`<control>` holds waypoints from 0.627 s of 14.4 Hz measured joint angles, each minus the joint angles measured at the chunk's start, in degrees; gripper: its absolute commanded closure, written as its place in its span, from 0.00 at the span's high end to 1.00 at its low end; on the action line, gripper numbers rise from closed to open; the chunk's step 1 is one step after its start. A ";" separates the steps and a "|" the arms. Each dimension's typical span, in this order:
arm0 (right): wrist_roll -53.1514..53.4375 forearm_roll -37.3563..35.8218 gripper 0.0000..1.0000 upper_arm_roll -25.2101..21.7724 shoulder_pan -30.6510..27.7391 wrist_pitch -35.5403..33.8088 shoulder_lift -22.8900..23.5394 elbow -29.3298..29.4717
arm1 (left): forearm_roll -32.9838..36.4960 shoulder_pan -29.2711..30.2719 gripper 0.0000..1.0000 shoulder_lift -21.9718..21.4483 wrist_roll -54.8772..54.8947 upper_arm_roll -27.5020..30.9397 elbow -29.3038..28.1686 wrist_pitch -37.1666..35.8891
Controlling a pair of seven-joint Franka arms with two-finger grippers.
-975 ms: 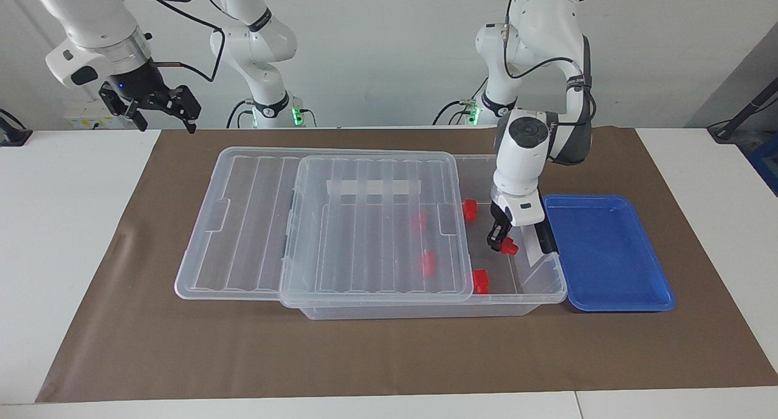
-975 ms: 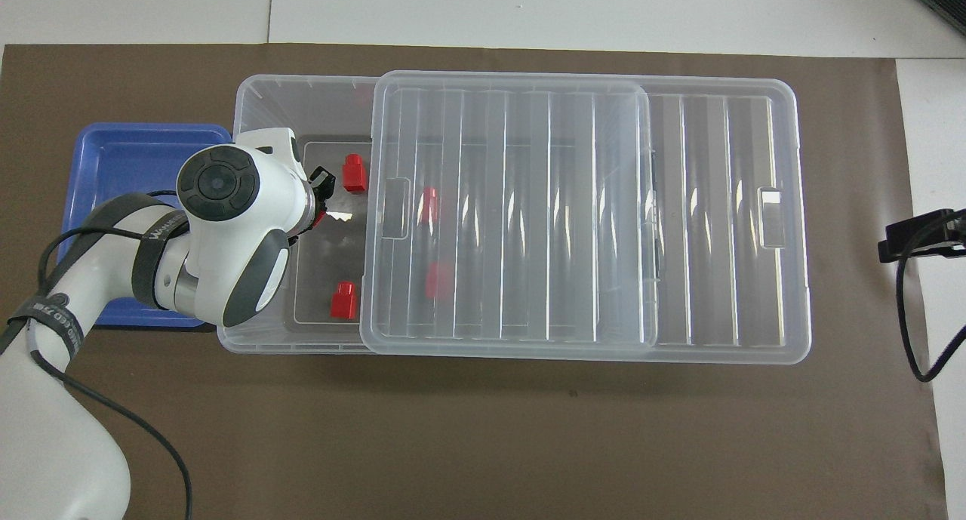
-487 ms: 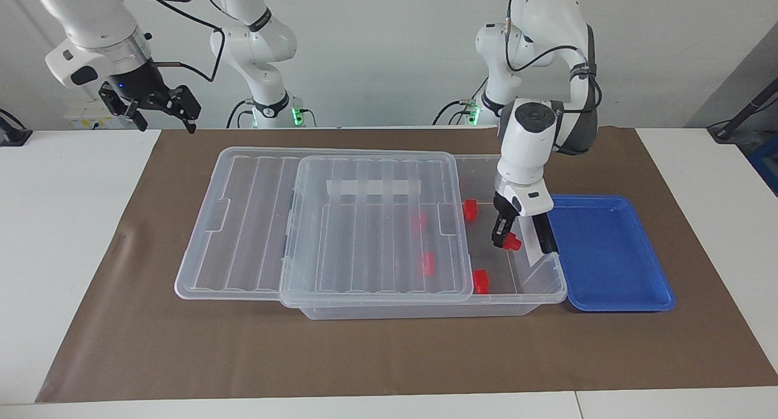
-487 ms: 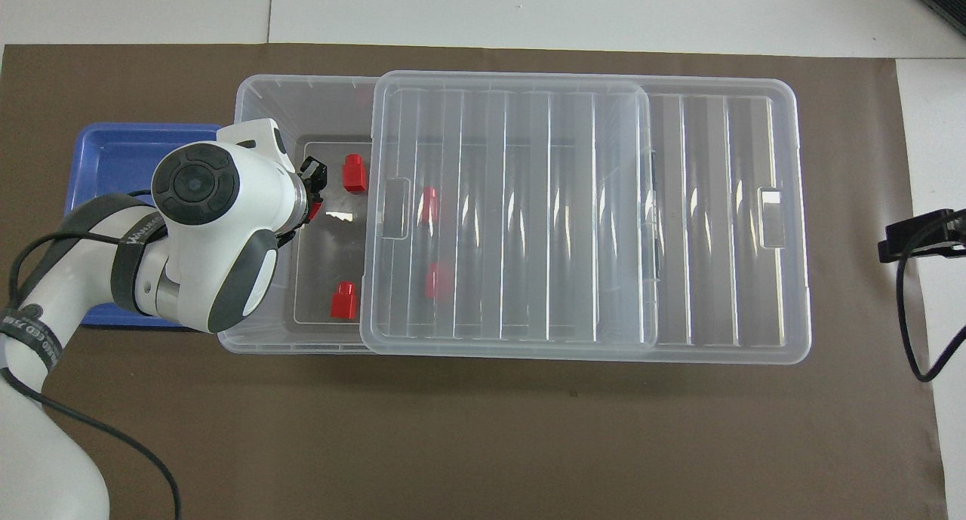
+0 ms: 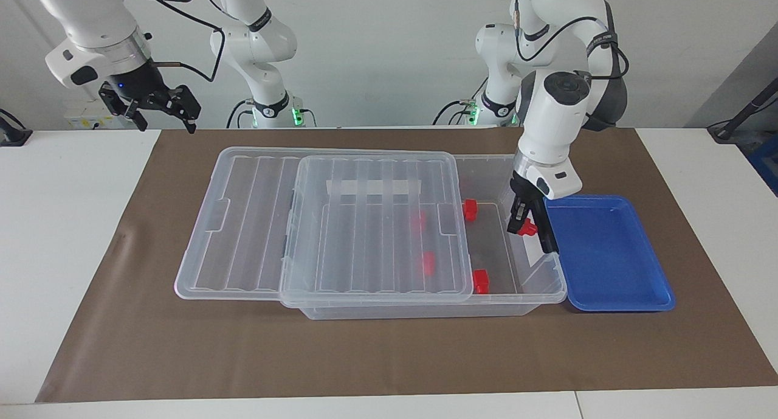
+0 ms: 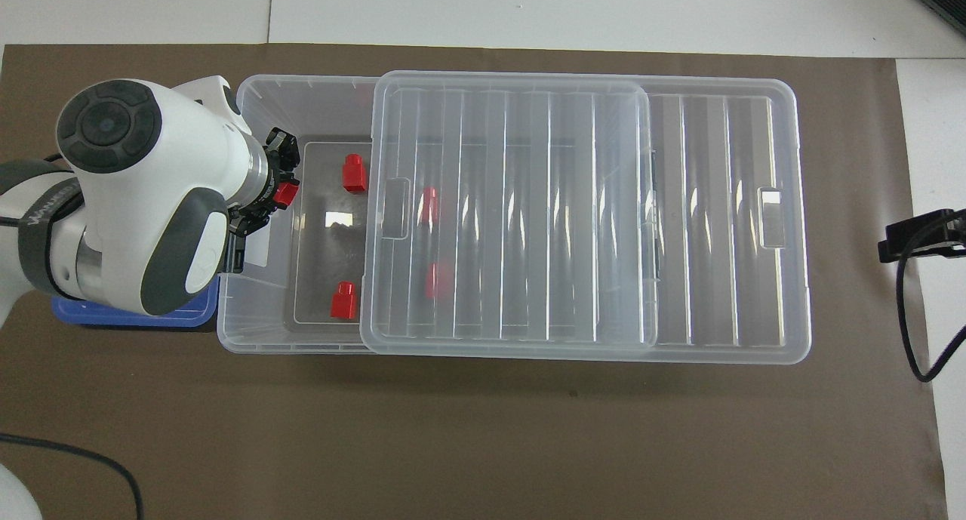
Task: Place red block in blue tray from box
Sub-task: 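Carry the red block over the blue tray with the left gripper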
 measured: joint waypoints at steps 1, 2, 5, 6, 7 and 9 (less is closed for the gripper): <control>0.00 0.00 1.00 0.00 -0.03 0.00 0.00 -0.04 | -0.11 -0.02 0.00 -0.12 -0.23 -0.17 1.15 -1.40; 0.00 0.00 1.00 -0.01 -0.14 0.00 0.00 -0.12 | -0.15 -0.04 0.00 -0.23 -0.39 -0.28 1.86 -2.21; 0.00 0.00 0.99 -0.01 -0.56 0.49 0.00 -0.18 | -0.17 0.08 0.00 -1.22 -0.49 0.02 2.79 -3.93; 0.00 0.00 0.84 -0.01 -0.66 1.17 0.00 -0.26 | -0.16 0.47 0.00 -1.97 0.34 0.33 3.08 -5.04; 0.00 0.00 0.63 -0.01 -0.72 2.05 0.00 -0.50 | -0.16 1.62 0.00 -2.99 3.65 0.42 3.56 -6.94; -0.20 0.00 0.13 -0.02 -1.15 6.03 -0.09 -2.14 | -0.16 5.31 0.00 -5.43 17.77 0.68 5.18 -13.48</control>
